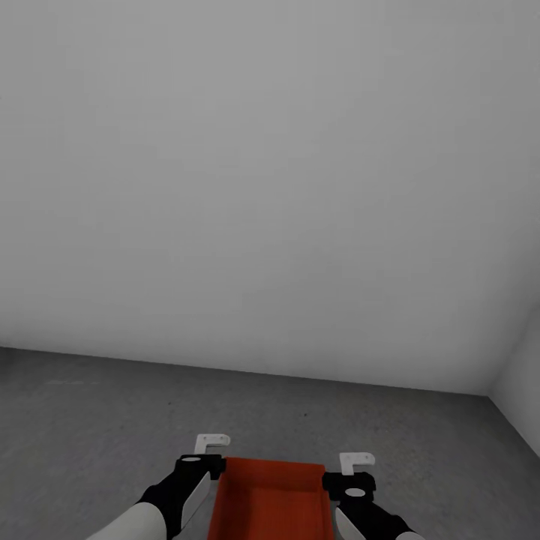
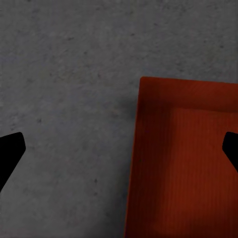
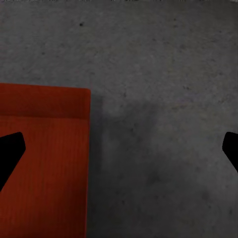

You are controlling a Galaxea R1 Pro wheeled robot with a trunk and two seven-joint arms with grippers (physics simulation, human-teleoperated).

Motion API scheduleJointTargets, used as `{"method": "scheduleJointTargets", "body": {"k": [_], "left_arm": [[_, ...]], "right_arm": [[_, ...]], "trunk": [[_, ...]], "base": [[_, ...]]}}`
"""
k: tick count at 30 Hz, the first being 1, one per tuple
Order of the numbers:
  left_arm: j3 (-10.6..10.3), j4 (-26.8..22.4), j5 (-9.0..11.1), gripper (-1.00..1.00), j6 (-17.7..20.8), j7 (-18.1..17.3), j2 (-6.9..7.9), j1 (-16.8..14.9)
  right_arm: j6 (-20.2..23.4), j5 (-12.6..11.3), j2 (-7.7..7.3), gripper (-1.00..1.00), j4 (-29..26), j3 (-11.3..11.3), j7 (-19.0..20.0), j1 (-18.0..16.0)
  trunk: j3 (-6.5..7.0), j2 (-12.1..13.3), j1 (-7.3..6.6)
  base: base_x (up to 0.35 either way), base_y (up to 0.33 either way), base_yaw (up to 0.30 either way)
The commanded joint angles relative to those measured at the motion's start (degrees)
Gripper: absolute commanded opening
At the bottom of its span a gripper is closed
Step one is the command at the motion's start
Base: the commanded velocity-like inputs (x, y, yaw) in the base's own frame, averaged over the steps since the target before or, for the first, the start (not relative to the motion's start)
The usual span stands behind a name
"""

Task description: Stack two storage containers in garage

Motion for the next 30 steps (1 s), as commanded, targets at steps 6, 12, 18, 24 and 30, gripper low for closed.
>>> {"method": "scheduleJointTargets", "body": {"k": [6, 12, 18, 24, 30], "left_arm": [[-0.5, -0.1, 0.4, 1.00, 0.3, 0.4, 0.21, 0.0], [-0.3, -0.1, 0.5, 1.00, 0.5, 0.6, 0.02, 0.0], [-0.3, -0.1, 0.5, 1.00, 0.5, 0.6, 0.05, 0.0], [-0.3, -0.1, 0.5, 1.00, 0.5, 0.6, 0.06, 0.0], [-0.3, -0.1, 0.5, 1.00, 0.4, 0.6, 0.06, 0.0]], "right_arm": [[0.0, -0.5, -0.02, 1.00, 0.0, 0.5, -0.3, 0.0], [0.0, -0.5, -0.02, 1.00, 0.0, 0.5, -0.3, 0.0], [0.0, -0.5, -0.02, 1.00, 0.0, 0.5, -0.3, 0.0], [0.0, -0.5, -0.02, 1.00, 0.0, 0.5, -0.3, 0.0], [0.0, -0.5, -0.02, 1.00, 0.0, 0.5, -0.3, 0.0]], "trunk": [[-0.06, 0.0, -0.01], [-0.06, 0.0, -0.01], [-0.06, 0.0, -0.01], [-0.06, 0.0, -0.01], [-0.06, 0.0, -0.01]], "base": [[-0.013, 0.000, 0.000], [-0.240, 0.000, 0.000], [-0.334, 0.000, 0.000], [-0.344, 0.000, 0.000], [-0.345, 0.000, 0.000]]}}
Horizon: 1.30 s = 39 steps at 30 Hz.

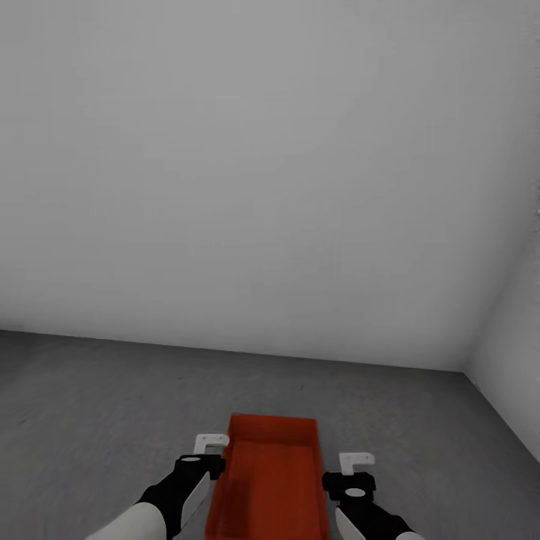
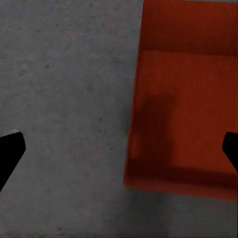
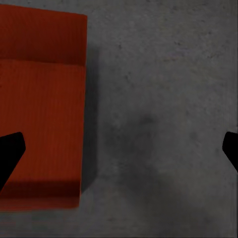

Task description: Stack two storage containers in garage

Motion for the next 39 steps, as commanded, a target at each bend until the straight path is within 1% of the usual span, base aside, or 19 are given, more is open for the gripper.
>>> {"method": "scheduleJointTargets", "body": {"k": [1, 8, 16, 24, 29, 34, 37, 39], "left_arm": [[-0.4, -0.1, 0.4, 1.00, 0.3, 0.4, 0.03, 0.0], [-0.5, -0.1, 0.4, 1.00, 0.3, 0.4, 0.03, 0.0], [-0.5, -0.1, 0.4, 1.00, 0.3, 0.4, 0.03, 0.0], [-0.5, -0.1, 0.4, 1.00, 0.2, 0.2, 0.06, 0.0], [-0.7, 0.1, 0.4, 1.00, 0.2, 0.0, 0.22, 0.0], [-0.7, 0.6, 0.5, 1.00, 0.3, -0.1, 0.28, 0.0], [-0.6, 1.3, 0.6, 1.00, 0.2, -0.1, 0.29, 0.0], [-0.6, 2.7, 0.6, 1.00, 0.2, -0.2, 0.29, 0.0]], "right_arm": [[0.0, -0.5, -0.02, 1.00, 0.0, 0.5, -0.3, 0.0], [0.0, -0.5, -0.02, 1.00, 0.0, 0.5, -0.3, 0.0], [0.0, -0.5, -0.02, 1.00, 0.0, 0.5, -0.3, 0.0], [0.0, -0.5, -0.06, 1.00, 0.0, 0.5, -0.3, 0.0], [0.0, -0.5, 0.06, 1.00, 0.4, 0.4, -0.1, 0.0], [-0.1, -0.5, 0.32, 1.00, 1.2, 0.5, 0.3, 0.2], [0.0, -0.5, 0.39, 1.00, 1.5, 0.6, 0.5, 0.6], [0.0, -0.6, 0.40, 1.00, 1.6, 0.6, 0.5, 0.7]], "trunk": [[-0.06, 0.0, -0.04], [-0.09, 0.0, -0.04], [-0.65, 0.0, -0.04], [-0.75, 0.0, -0.04], [-0.76, 0.0, -0.04], [-0.76, 0.0, -0.04], [-0.76, 0.0, -0.04], [-0.76, 0.0, -0.04]], "base": [[-0.345, 0.000, 0.000], [-0.345, 0.000, 0.000], [-0.345, 0.000, 0.000], [-0.328, 0.000, 0.000], [-0.166, 0.000, 0.000], [-0.038, 0.000, 0.000], [-0.008, 0.000, 0.000], [-0.043, 0.000, 0.000]]}}
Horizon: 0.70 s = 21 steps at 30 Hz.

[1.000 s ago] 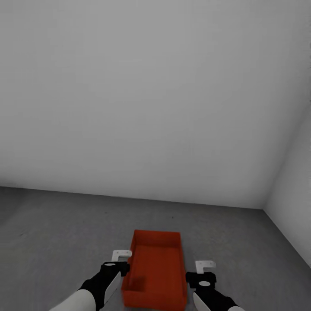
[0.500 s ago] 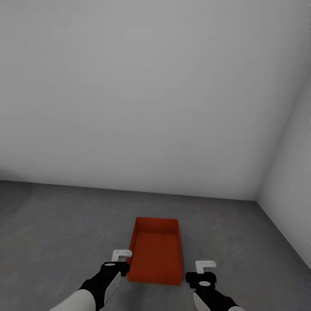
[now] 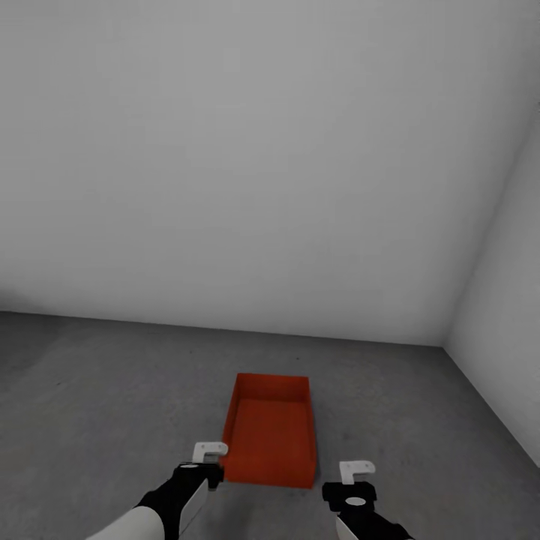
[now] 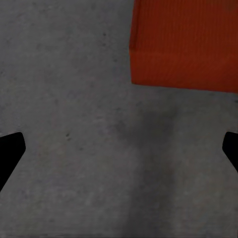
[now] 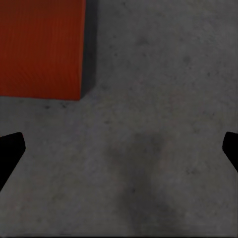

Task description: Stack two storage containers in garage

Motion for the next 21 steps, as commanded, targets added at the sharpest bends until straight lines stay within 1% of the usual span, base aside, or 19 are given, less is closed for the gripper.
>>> {"method": "scheduleJointTargets", "body": {"k": [1, 3, 4, 7, 9, 14, 18, 21], "left_arm": [[-0.5, 1.0, 0.4, 1.00, 0.3, 0.3, 0.03, 0.0], [-0.5, 3.1, 0.4, 1.00, -0.1, 0.3, 0.07, 0.0], [-0.5, 5.6, 0.4, 1.00, -1.5, 0.3, 0.09, 0.0], [-0.5, 10.9, 0.6, 1.00, -6.0, 0.3, 0.11, 0.0], [-0.4, 12.6, 0.7, 1.00, -7.8, -0.1, 0.13, 0.1], [-0.4, 13.6, 1.0, 1.00, -9.0, -2.4, 0.69, 0.2], [-0.4, 13.7, 1.1, 1.00, -9.2, -2.9, 1.32, 0.3], [-0.4, 13.8, 1.1, 1.00, -9.2, -3.0, 1.52, 0.3]], "right_arm": [[0.0, -0.5, -0.03, 1.00, 0.0, 0.5, -0.4, 0.0], [0.0, -0.5, -0.06, 1.00, 0.0, 0.5, -0.5, 0.0], [0.1, -0.5, -0.07, 1.00, 0.0, 0.4, -0.7, 0.0], [0.2, -0.6, -0.09, 1.00, 0.0, 0.4, -0.6, 0.1], [0.3, -0.5, -0.06, 1.00, 0.0, 0.4, -0.5, 0.1], [0.3, -0.5, -0.01, 1.00, 0.0, 0.5, -0.4, 0.1], [0.4, -0.5, -0.01, 1.00, 0.0, 0.5, -0.3, 0.1], [0.3, -0.4, -0.06, 1.00, 1.5, 0.5, -0.3, 0.1]], "trunk": [[-0.06, 0.0, -0.01], [-0.06, 0.0, -0.01], [-0.06, 0.0, -0.01], [-0.06, 0.0, -0.01], [-0.06, 0.0, -0.01], [-0.06, 0.0, -0.01], [-0.06, 0.0, -0.01], [-0.06, 0.0, -0.01]], "base": [[-0.059, 0.000, 0.000], [-0.068, 0.000, 0.000], [-0.075, 0.000, 0.000], [-0.078, 0.000, 0.000], [-0.083, 0.000, 0.000], [-0.091, 0.000, 0.000], [-0.104, 0.000, 0.000], [-0.109, 0.000, 0.000]]}}
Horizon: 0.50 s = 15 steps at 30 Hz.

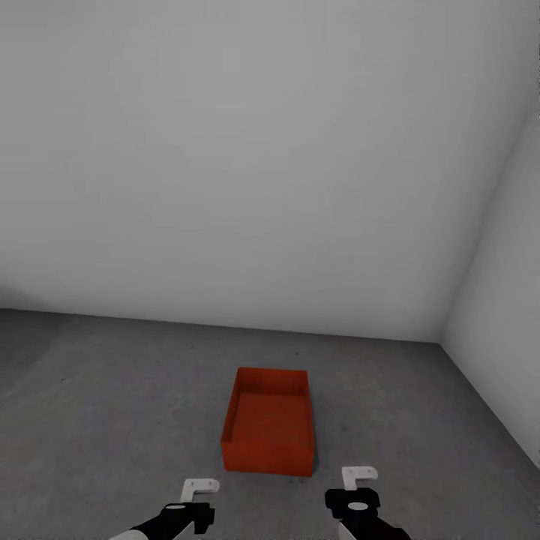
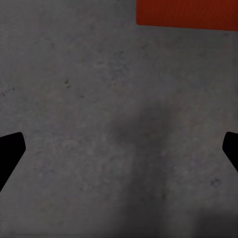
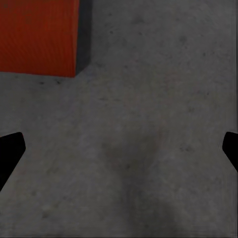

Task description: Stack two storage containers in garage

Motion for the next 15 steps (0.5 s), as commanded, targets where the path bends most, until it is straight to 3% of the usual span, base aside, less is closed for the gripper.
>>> {"method": "scheduleJointTargets", "body": {"k": [1, 7, 10, 15], "left_arm": [[-0.5, 0.0, 0.5, 1.00, 0.2, 0.1, 0.02, 0.0], [-0.5, 0.0, 0.5, 1.00, 0.2, -0.1, 0.07, 0.0], [-0.5, 0.0, 0.5, 1.00, 0.3, -0.1, 0.08, 0.3], [-0.5, 0.0, 0.5, 1.00, 0.3, -0.1, 0.08, 0.1]], "right_arm": [[-0.1, -0.4, -0.01, 1.00, 0.9, 0.5, -0.3, 0.0], [-0.3, -0.7, 0.08, 1.00, 5.2, 0.5, -0.2, 0.0], [-1.7, -0.7, 1.34, 1.00, 11.2, 0.5, 1.6, -0.1], [-5.4, -0.7, 2.67, 1.00, 13.5, 0.5, 4.0, 0.2]], "trunk": [[-0.05, 0.0, -0.02], [-0.05, 0.0, -0.02], [-0.05, 0.0, -0.02], [-0.05, 0.0, -0.02]], "base": [[-0.110, 0.000, 0.000], [-0.113, 0.000, 0.000], [-0.114, 0.000, 0.000], [-0.114, 0.000, 0.000]]}}
